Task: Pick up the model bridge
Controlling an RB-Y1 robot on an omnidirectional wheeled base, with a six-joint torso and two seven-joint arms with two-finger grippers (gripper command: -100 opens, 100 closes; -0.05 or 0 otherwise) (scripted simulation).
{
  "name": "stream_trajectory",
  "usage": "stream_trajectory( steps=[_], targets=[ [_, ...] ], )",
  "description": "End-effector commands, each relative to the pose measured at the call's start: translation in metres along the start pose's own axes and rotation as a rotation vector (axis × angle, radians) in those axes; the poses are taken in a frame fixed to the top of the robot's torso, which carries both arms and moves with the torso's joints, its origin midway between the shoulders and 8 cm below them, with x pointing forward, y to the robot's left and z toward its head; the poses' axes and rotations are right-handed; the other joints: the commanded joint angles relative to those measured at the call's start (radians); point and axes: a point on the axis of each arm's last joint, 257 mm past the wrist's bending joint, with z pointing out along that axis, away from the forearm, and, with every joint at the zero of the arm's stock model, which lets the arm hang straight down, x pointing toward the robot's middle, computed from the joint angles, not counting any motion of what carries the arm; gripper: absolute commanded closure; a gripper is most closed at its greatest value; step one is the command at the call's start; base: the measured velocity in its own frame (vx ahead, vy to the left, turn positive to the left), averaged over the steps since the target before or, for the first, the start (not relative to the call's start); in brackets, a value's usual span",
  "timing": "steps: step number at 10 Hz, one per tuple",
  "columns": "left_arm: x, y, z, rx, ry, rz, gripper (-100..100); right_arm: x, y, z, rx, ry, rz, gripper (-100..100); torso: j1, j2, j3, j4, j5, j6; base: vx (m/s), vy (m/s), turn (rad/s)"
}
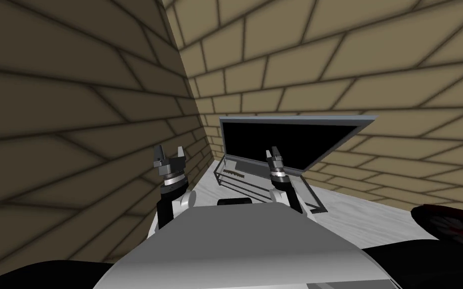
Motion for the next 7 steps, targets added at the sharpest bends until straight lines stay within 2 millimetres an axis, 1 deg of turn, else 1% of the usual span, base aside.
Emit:
stream_trajectory(
  steps=[1, 2, 3, 4, 5, 6, 7],
  targets=[
    [0.0, 0.0, 0.0, 0.0, 0.0, 0.0, 0, 0.005, -0.013, -0.002, 0.028, 0.02, -0.013, -100, 0.0, 0.0, 0.0, 0.0, 0.0, 0.0, -0.004, 0.01, 0.123],
    [0.0, 0.0, 0.0, 0.0, 0.0, 0.0, 0, 0.013, -0.032, -0.009, 0.076, 0.053, -0.032, -100, 0.0, 0.0, 0.0, 0.0, 0.0, 0.0, -0.005, 0.014, 0.231],
    [0.0, 0.0, 0.0, 0.0, 0.0, 0.0, 0, 0.021, -0.052, -0.017, 0.128, 0.089, -0.054, -100, 0.0, 0.0, 0.0, 0.0, 0.0, 0.0, -0.005, 0.018, 0.401],
    [0.0, 0.0, 0.0, 0.0, 0.0, 0.0, 0, 0.028, -0.068, -0.025, 0.168, 0.126, -0.076, -100, 0.0, 0.0, 0.0, 0.0, 0.0, 0.0, -0.004, 0.019, 0.424],
    [0.0, 0.0, 0.0, 0.0, 0.0, 0.0, 0, 0.028, -0.074, -0.028, 0.182, 0.127, -0.077, -100, 0.0, 0.0, 0.0, 0.0, 0.0, 0.0, -0.001, 0.007, 0.092],
    [0.0, 0.0, 0.0, 0.0, 0.0, 0.0, 0, 0.035, -0.095, -0.041, 0.239, 0.167, -0.102, -100, -0.001, 0.0, 0.0, 0.0, 0.0, 0.001, -0.001, 0.016, 0.284],
    [0.0, 0.0, 0.0, 0.0, 0.0, 0.0, 0, 0.035, -0.095, -0.041, 0.239, 0.167, -0.102, -100, 0.0, 0.0, 0.0, 0.0, 0.0, 0.0, -0.001, 0.007, 0.127]
  ],
)
